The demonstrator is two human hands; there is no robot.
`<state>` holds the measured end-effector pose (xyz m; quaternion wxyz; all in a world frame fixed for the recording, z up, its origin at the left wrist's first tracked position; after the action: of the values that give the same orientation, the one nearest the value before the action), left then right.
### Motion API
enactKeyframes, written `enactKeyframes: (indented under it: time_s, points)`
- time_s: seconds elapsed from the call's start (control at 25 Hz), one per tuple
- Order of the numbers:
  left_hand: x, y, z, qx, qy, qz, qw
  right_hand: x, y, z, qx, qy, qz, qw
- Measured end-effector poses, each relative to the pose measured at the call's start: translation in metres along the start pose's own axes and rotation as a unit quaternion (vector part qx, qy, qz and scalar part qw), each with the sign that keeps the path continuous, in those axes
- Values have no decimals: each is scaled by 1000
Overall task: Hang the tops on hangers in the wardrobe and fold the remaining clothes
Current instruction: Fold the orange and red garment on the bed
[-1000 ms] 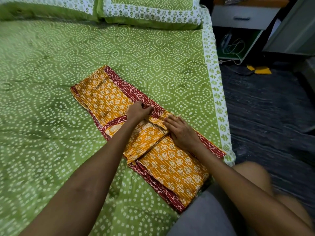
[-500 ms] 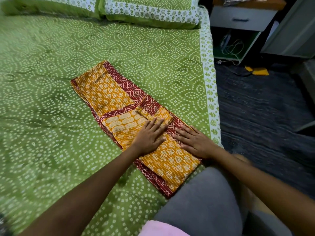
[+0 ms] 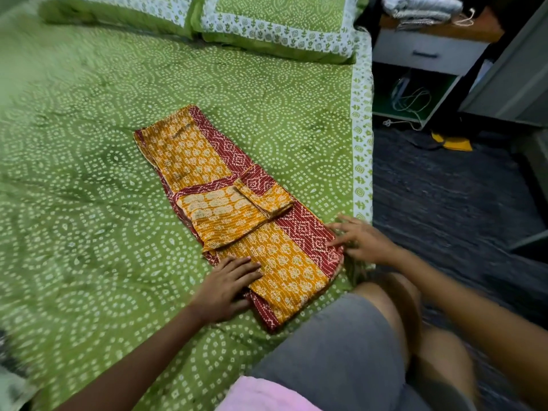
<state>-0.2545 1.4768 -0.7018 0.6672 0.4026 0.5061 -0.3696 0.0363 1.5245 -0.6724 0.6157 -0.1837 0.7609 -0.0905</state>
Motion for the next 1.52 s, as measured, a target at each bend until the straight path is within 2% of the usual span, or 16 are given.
enactKeyframes:
  time_s: [0.08,0.12,0.2,0.28,0.36,0.44,0.6,0.68,0.76,0.88,1.0,1.08,1.16,1.36,1.44,1.52]
  points:
    - [-17,3,-6,-115,-114,144,976,-19,17,-11,27,151,-23,988]
    - [-25,1,-14,-210,-241,213,923,-32,26,-22,41,253,-38,966]
    - [-33,-6,-28,-353,-433,340,756,-59,54,-45,71,449,-50,889]
    - [-41,-12,-50,-438,-450,428,650,-77,88,-62,138,578,-2,805]
    - [-38,-18,-72,-517,-442,429,595,-79,120,-70,211,619,41,756]
    - [-33,-22,-79,-566,-425,415,571,-55,135,-68,263,571,24,777]
    - [-25,-16,-58,-637,-266,260,675,-10,120,-56,260,500,12,826]
    - [-16,-13,-49,-652,-225,188,699,0,116,-58,259,418,20,871]
    - [-16,-11,-52,-626,-298,228,684,-6,113,-62,267,410,58,870]
    - [-41,-25,-67,-536,-422,383,623,-16,103,-69,252,512,106,815]
    - [-63,-65,-87,-487,-374,356,704,5,72,-99,231,516,90,820]
    - [-59,-102,-81,-524,-319,365,700,35,57,-110,238,491,42,837]
    - [-51,-125,-57,-551,-230,392,700,45,50,-110,247,523,37,815]
    - [-32,-120,-18,-544,-137,323,763,43,47,-106,259,558,41,787]
    - [-28,-118,-22,-570,-120,300,756,44,45,-110,251,585,17,771]
    - [-28,-118,-22,-603,-137,345,706,43,42,-115,224,605,-32,764]
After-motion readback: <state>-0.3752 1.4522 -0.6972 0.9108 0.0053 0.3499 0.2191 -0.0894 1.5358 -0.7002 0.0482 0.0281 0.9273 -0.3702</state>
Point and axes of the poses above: each hand's wrist, its own y-axis towards the middle knuckle, its own x-axis out of the palm, z = x × y, the point moved 6 cm from there along y, towards the middle knuckle, and after that the axes turned 15 degrees about x, right-handed, at the moved point
